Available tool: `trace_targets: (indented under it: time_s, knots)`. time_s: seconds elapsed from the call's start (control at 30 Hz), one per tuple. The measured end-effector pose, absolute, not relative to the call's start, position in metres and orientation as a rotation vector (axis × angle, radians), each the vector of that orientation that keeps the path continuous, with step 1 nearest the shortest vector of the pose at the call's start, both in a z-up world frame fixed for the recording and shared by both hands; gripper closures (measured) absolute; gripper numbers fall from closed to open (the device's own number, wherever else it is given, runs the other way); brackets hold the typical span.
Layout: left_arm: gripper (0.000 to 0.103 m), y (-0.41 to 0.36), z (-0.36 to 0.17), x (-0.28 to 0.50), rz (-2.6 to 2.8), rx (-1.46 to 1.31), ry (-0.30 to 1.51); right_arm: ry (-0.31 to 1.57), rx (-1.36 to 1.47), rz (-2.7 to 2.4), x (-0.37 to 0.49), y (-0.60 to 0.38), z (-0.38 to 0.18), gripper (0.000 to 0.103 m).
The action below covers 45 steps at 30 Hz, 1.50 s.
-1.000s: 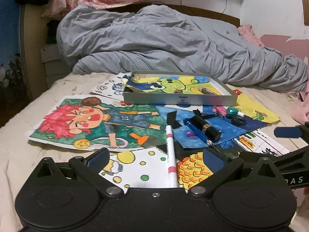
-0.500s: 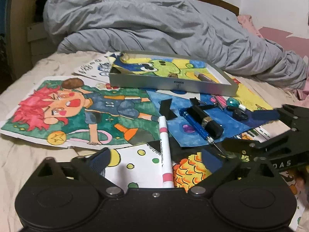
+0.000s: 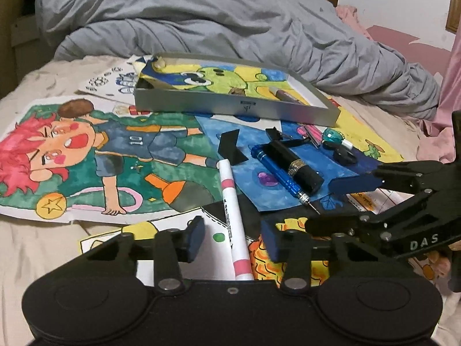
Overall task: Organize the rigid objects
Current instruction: 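Close the left tool on the white marker while the right tool grasps the blue screwdriver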
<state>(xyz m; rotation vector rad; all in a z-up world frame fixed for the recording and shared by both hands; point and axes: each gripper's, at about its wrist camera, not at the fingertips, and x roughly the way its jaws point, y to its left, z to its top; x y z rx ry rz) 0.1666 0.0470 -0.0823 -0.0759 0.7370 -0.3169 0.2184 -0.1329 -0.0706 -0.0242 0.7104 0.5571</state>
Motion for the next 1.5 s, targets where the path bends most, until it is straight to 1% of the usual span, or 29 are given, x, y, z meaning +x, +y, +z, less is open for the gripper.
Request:
trace_targets:
  time_s: [0.03, 0.07, 0.17, 0.2, 0.23, 0.27, 0.33, 0.53, 0.67, 0.83, 0.93, 0.97, 1.1, 1.37, 1.5]
  knots:
    - [0.064, 0.047, -0.083, 0.169, -0.318, -0.078, 0.742, 0.712, -0.012, 0.559, 0.22, -0.133, -0.072, 0.046]
    - [0.067, 0.048, -0.083, 0.17, -0.316, -0.08, 0.746, 0.715, 0.0, 0.56, 0.221, -0.133, -0.073, 0.049]
    - [0.082, 0.051, -0.084, 0.177, -0.304, -0.095, 0.759, 0.704, 0.018, 0.545, 0.223, -0.131, -0.077, 0.057]
    - [0.087, 0.052, -0.085, 0.178, -0.3, -0.1, 0.761, 0.699, 0.018, 0.538, 0.227, -0.129, -0.078, 0.058]
    - [0.089, 0.054, -0.085, 0.18, -0.295, -0.105, 0.762, 0.693, 0.019, 0.53, 0.23, -0.128, -0.079, 0.061]
    - [0.089, 0.055, -0.086, 0.181, -0.29, -0.115, 0.762, 0.688, 0.02, 0.522, 0.232, -0.127, -0.08, 0.066]
    - [0.089, 0.056, -0.086, 0.181, -0.285, -0.126, 0.76, 0.68, 0.023, 0.504, 0.236, -0.126, -0.081, 0.071]
    - [0.09, 0.051, -0.086, 0.183, -0.265, -0.131, 0.759, 0.654, -0.028, 0.461, 0.245, -0.113, -0.085, 0.082]
    - [0.09, 0.049, -0.085, 0.185, -0.237, -0.149, 0.766, 0.655, -0.104, 0.44, 0.245, -0.099, -0.084, 0.082]
    - [0.09, 0.045, -0.084, 0.186, -0.206, -0.176, 0.777, 0.667, -0.114, 0.444, 0.244, -0.095, -0.083, 0.083]
    - [0.091, 0.043, -0.084, 0.186, -0.199, -0.195, 0.776, 0.662, -0.113, 0.451, 0.239, -0.094, -0.084, 0.095]
    - [0.091, 0.041, -0.084, 0.186, -0.197, -0.191, 0.772, 0.659, -0.123, 0.45, 0.238, -0.093, -0.085, 0.096]
    - [0.091, 0.036, -0.083, 0.184, -0.183, -0.175, 0.761, 0.635, -0.192, 0.437, 0.228, -0.088, -0.082, 0.098]
    - [0.091, 0.035, -0.077, 0.172, -0.127, -0.227, 0.729, 0.518, -0.551, 0.365, 0.193, -0.061, -0.085, 0.098]
    - [0.091, 0.032, -0.07, 0.168, -0.114, -0.221, 0.714, 0.455, -0.637, 0.333, 0.179, -0.056, -0.081, 0.098]
